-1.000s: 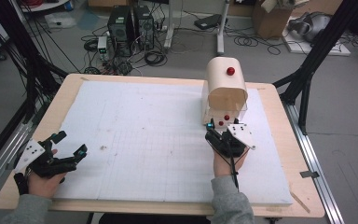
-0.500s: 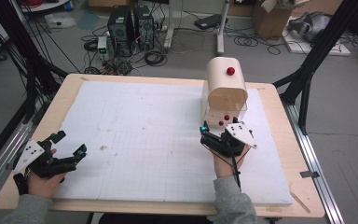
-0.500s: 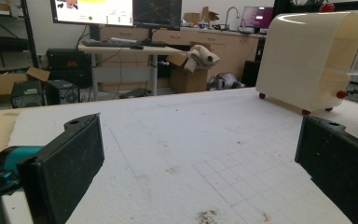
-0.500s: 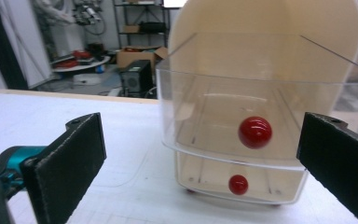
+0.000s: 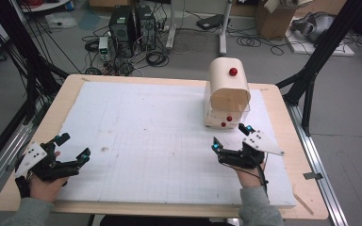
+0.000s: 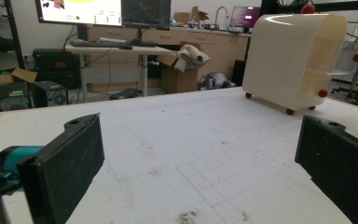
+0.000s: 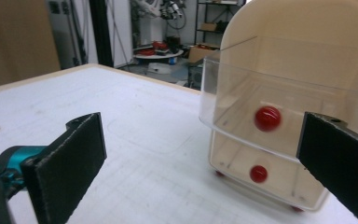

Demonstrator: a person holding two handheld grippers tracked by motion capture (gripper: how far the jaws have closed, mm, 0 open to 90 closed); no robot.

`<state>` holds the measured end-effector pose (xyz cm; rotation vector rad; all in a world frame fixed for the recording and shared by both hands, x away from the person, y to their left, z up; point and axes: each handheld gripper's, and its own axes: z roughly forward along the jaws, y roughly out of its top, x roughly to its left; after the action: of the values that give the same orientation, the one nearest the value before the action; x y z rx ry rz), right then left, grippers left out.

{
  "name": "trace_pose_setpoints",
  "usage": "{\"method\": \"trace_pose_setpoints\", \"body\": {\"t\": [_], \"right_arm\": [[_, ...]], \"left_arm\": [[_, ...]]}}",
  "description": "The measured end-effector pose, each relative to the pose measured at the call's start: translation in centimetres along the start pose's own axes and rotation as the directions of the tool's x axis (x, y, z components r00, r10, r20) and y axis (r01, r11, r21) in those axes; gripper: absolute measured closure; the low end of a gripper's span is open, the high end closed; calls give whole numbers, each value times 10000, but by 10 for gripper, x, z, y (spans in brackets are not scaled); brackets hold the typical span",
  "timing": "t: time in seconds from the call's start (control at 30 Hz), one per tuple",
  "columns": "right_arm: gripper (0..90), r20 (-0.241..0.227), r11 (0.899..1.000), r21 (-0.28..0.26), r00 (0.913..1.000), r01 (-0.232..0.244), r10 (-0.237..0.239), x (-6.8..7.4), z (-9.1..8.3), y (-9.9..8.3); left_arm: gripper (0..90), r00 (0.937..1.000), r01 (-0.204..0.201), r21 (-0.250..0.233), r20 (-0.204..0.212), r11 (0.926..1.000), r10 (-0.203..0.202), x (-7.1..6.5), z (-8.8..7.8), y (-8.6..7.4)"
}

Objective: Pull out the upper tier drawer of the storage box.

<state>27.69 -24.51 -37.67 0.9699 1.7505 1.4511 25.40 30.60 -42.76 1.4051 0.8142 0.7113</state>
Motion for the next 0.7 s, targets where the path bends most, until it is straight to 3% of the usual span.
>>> {"method": "trace_pose_setpoints", "body": {"t": [0.37,0.5,0.7], "right_arm": [[0,-598,9983,-549,9981,-190,157,-37,-39,-18],[0,-1093,9976,-498,9931,-483,427,-49,-46,-26],[0,-1239,9976,-260,9904,-645,608,-60,-52,-40]], "left_arm": [[17,9996,-38,-65,264,10000,39,-7,0,1],[17,9990,126,36,423,9999,-128,-7,1,1],[17,9988,108,43,472,9999,-110,-7,1,0]]}}
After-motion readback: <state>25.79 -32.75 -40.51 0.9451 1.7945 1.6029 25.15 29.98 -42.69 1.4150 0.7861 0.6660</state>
